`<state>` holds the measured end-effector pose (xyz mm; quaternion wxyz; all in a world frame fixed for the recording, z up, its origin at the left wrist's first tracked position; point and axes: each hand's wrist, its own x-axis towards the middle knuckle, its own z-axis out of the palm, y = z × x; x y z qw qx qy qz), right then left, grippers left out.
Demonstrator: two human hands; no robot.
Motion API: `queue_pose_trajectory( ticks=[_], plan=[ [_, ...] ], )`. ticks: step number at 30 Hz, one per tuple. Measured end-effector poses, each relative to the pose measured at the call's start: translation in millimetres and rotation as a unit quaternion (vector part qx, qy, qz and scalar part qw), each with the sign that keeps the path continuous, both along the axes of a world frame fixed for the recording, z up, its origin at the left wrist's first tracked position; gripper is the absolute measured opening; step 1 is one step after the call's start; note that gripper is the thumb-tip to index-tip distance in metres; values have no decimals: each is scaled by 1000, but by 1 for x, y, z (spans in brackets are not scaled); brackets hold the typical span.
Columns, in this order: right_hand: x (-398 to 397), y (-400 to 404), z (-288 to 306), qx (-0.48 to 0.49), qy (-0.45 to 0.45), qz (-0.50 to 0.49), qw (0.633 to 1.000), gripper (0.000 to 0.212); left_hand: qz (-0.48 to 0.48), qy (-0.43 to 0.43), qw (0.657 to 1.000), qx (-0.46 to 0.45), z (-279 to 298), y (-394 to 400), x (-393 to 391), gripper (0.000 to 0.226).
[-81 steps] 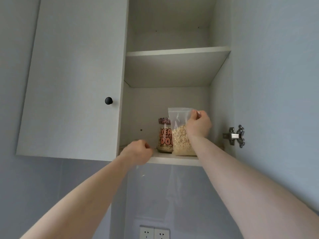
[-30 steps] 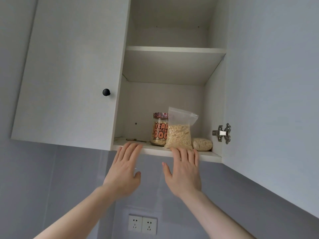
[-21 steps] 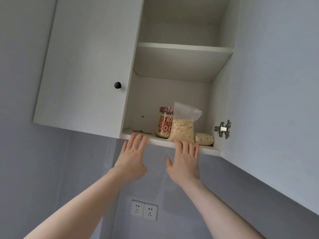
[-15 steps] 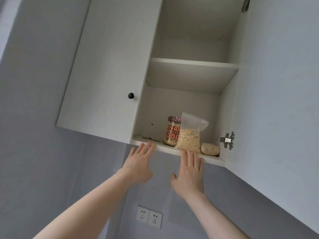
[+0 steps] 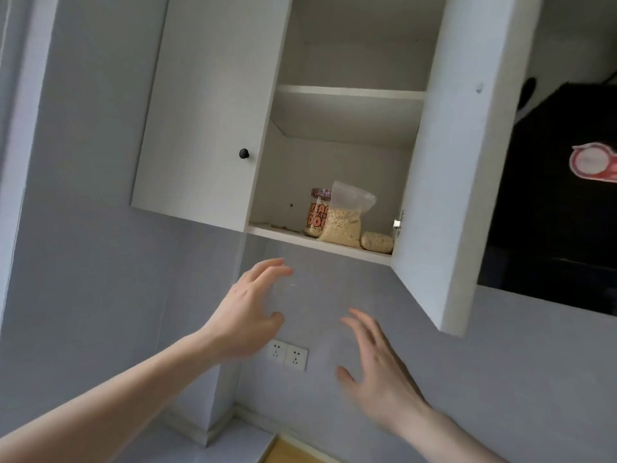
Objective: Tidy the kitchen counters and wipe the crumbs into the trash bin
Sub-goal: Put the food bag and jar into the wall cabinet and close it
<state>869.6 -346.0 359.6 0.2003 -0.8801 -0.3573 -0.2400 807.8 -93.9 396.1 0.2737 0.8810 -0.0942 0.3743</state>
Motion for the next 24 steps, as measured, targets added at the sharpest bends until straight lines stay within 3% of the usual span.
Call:
queue_pose_trajectory(
  ticks=[5,9,12,16,24],
  plan=[
    [-42,-66,1,29,-10,13,999,59,-37,-112,992,-34,31,-46,-78,51],
    [-69,-101,7,119,-30,28,992,64,-101,-163,981,-38,59,-97,-134,50],
    [-83,-114,15,183,-40,44,981,69,-106,-168,980,-30,74,-136,-157,55],
    [-96,-115,27,217,-62,51,973,71,-33,-154,987,-10,84,-165,-148,65],
    [-93,-103,52,221,-79,66,970,71,-12,-167,986,-13,94,-165,-136,46]
  ],
)
